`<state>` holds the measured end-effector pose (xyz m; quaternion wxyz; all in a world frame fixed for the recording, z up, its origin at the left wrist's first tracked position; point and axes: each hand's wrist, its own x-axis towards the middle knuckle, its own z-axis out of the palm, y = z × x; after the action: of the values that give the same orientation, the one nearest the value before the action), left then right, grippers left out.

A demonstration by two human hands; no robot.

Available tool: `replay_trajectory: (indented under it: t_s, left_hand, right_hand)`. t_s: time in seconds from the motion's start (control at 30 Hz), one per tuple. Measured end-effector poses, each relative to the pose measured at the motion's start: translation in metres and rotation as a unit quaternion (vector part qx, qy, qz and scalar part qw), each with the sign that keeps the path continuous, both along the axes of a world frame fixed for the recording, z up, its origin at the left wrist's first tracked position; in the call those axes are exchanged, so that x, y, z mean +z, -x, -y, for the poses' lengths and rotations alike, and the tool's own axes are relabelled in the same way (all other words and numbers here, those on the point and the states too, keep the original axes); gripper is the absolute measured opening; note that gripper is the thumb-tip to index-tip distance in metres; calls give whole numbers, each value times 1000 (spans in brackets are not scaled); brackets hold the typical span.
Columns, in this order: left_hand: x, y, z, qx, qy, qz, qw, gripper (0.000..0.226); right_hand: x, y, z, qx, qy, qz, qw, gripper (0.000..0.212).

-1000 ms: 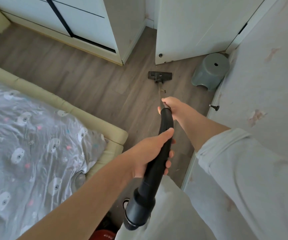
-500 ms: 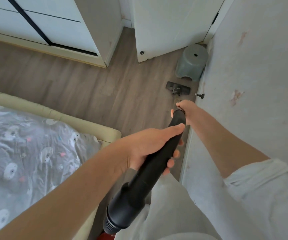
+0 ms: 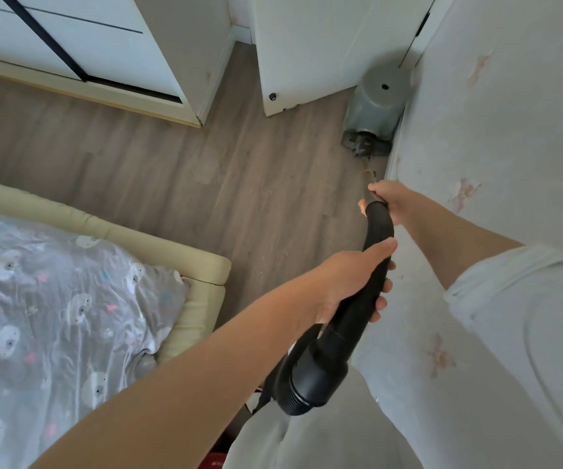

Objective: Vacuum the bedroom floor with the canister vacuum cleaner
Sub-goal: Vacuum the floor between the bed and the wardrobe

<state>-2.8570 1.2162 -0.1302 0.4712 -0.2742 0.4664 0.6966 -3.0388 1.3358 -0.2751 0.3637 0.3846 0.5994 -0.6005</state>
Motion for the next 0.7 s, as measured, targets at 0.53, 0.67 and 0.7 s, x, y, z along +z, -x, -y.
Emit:
replay_trajectory:
  t_s: [0.53,0.67,0.7]
  left_hand:
    - [20,-138,86,121,33,21,992,51]
    - [34,-164,104,167,24,25,985,54]
    - [34,-164,109,173,23,18,984,56]
  right_hand:
    - [-28,-110,112,58,41,14,997,33]
    - [-20,-132,151,93,69,32,993,38]
    - [-18,-131,160,100,71,34,992,37]
